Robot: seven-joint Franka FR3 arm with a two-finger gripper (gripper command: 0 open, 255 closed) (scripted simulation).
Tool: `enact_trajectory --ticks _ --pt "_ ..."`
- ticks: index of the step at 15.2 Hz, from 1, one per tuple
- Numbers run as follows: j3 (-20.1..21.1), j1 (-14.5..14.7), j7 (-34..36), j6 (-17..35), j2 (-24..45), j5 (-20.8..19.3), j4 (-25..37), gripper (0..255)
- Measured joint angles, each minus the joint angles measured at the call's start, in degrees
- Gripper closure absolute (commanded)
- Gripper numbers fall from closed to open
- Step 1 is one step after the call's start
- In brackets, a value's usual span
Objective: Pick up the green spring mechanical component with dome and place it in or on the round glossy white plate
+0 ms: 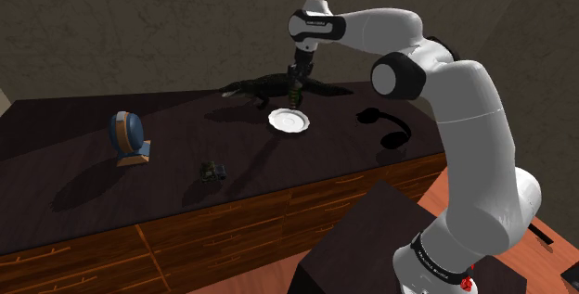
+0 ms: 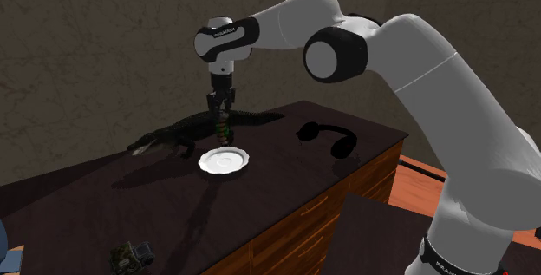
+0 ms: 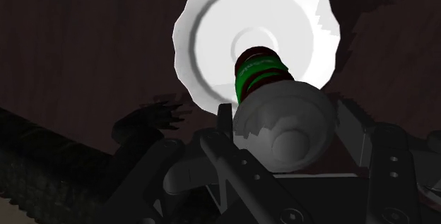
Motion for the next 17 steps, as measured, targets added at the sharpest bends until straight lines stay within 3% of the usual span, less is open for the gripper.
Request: enact_trajectory --ticks 12,17 --pt "0.32 0.38 -0.73 7.63 1.99 0.54 -5.73 255" --pt "0.34 0.33 -0.82 7.95 2.14 0.58 -5.87 255"
